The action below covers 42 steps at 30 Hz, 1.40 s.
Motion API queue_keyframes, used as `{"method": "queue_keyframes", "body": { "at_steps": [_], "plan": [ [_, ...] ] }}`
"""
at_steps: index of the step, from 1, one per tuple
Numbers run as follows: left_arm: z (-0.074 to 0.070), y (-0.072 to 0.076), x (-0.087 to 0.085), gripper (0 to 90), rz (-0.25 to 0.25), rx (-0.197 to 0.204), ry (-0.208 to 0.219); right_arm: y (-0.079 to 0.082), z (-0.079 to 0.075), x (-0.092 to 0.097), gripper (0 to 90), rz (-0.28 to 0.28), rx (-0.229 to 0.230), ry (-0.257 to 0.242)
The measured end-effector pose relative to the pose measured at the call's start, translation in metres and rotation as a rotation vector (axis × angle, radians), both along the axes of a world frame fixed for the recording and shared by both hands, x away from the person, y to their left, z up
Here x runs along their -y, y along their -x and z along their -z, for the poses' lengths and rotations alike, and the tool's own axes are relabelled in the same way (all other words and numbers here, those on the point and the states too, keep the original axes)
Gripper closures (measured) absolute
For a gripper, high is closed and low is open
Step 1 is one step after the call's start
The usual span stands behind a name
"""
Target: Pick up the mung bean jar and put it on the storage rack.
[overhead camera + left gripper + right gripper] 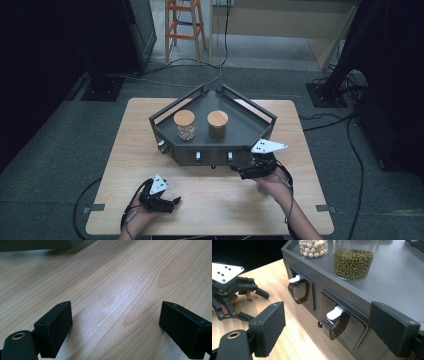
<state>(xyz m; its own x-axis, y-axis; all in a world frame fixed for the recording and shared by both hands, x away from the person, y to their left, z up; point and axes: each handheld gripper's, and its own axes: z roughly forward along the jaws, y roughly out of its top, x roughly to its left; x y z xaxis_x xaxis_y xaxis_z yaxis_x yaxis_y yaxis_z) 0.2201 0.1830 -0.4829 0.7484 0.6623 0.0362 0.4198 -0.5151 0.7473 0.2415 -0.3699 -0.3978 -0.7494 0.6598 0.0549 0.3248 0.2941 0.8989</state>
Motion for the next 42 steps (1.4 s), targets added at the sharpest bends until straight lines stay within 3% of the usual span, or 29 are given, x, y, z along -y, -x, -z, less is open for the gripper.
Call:
{"method": "queue_keyframes", "body": {
  "at_steps": [19, 42],
  "plan": [
    [0.000, 0.000, 0.000, 11.5, -0.002, -0.002, 0.001, 0.008, 0.010, 0.013, 14.2, 0.020, -0.014, 0.013],
    [0.000, -0.001, 0.000, 11.5, 0.000, -0.007, 0.002, 0.023, 0.027, 0.027, 14.3, 0.073, -0.025, -0.015]
  ]
}}
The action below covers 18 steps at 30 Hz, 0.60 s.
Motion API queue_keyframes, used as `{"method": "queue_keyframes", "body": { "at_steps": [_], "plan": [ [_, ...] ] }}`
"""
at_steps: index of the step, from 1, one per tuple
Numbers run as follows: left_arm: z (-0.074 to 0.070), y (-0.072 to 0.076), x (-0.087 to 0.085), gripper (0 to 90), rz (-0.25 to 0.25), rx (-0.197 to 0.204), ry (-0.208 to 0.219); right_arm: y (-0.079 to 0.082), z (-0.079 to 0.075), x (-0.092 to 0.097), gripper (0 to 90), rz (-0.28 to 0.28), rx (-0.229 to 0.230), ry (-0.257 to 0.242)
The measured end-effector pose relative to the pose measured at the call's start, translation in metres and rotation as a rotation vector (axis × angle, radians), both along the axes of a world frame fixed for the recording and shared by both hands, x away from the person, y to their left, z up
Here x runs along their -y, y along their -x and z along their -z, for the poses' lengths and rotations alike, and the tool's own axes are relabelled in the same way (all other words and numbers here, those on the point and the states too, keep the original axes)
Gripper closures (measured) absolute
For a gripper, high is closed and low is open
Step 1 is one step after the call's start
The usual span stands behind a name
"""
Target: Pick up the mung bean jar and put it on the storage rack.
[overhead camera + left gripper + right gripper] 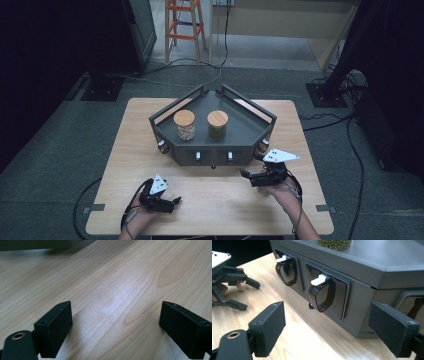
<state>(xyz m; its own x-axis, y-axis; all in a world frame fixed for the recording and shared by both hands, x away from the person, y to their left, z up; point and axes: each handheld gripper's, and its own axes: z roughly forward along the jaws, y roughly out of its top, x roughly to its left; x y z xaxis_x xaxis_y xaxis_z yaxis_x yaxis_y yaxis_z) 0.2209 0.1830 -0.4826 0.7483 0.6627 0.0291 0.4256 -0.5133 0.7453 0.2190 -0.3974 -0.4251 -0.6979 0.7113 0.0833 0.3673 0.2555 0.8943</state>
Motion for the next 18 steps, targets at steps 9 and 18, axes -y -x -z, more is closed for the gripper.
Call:
{"method": "queue_keyframes", "body": {
  "at_steps": [9, 18],
  "plan": [
    [0.0000, 0.0002, 0.0001, 11.5, 0.000, 0.002, -0.001, 0.0051, 0.0015, 0.0054, 14.2, 0.020, -0.004, 0.009],
    [0.0001, 0.0001, 0.0000, 11.5, -0.001, 0.000, 0.001, 0.0095, 0.0027, 0.0093, 14.3, 0.036, -0.003, 0.022]
  ]
}}
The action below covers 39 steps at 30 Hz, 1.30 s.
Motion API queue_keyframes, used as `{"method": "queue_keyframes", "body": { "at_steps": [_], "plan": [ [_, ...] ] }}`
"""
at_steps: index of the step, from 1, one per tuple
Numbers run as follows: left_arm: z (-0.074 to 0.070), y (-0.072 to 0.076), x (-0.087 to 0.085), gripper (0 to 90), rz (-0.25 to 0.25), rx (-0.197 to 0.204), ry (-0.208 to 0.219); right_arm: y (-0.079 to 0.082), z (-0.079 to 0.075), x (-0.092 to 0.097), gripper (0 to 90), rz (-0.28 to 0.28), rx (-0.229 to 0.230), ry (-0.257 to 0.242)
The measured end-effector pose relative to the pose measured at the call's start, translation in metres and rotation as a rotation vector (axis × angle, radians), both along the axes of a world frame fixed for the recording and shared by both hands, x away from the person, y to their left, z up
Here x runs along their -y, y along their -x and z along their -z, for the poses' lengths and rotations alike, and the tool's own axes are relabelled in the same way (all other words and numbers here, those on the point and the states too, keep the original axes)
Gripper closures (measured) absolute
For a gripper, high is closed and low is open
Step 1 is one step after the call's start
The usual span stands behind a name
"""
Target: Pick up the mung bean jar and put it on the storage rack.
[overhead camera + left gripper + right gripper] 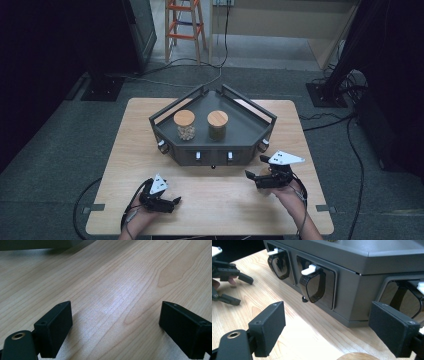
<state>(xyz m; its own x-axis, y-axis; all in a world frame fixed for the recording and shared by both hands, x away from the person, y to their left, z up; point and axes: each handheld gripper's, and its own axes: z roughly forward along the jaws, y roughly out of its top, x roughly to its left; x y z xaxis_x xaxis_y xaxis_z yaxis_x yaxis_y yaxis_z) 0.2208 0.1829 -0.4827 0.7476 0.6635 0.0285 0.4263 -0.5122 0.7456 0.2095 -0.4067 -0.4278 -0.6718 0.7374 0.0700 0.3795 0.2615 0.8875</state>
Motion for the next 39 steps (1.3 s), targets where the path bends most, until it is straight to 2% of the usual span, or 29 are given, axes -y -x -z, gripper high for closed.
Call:
{"method": "queue_keyframes", "body": {
  "at_steps": [9, 39],
  "plan": [
    [0.000, 0.000, 0.000, 11.5, -0.002, -0.001, 0.002, 0.004, 0.004, 0.000, 14.3, 0.010, 0.003, 0.024],
    [0.000, -0.001, -0.001, 11.5, -0.003, -0.006, 0.005, 0.018, 0.012, 0.013, 14.3, 0.064, 0.000, 0.020]
  ]
}}
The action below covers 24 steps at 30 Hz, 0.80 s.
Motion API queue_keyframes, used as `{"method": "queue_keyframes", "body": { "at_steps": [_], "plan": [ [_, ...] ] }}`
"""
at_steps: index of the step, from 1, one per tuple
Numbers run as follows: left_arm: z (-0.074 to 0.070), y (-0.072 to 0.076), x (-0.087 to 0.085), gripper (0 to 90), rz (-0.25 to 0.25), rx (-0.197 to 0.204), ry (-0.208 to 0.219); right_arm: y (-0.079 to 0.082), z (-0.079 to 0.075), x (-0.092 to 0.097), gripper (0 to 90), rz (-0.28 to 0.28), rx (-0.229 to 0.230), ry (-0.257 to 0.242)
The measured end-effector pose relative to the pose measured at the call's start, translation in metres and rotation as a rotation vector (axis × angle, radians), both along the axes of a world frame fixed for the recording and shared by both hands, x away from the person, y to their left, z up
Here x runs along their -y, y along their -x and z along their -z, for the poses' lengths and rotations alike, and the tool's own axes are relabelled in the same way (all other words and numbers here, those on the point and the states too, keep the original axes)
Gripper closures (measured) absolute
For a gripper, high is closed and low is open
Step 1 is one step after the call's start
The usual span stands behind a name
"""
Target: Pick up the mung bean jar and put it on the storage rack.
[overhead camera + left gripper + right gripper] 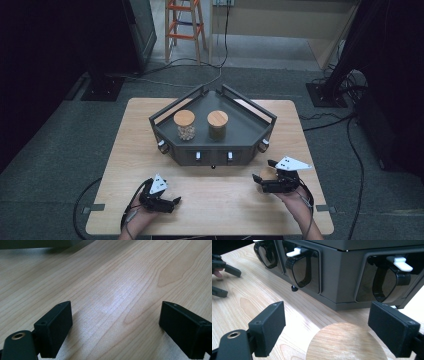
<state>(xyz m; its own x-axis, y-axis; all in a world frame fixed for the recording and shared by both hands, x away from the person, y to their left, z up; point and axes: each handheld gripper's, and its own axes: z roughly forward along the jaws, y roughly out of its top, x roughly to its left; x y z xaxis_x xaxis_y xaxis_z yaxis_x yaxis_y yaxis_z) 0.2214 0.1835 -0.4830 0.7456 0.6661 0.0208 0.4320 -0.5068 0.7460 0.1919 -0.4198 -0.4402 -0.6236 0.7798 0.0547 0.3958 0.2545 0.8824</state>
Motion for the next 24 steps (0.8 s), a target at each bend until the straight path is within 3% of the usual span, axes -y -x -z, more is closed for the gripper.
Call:
{"method": "queue_keyframes", "body": {
  "at_steps": [24],
  "plan": [
    [0.0000, 0.0002, 0.0001, 11.5, 0.000, 0.001, 0.000, 0.0104, 0.0036, 0.0064, 14.3, 0.034, 0.003, 0.025]
  ]
}}
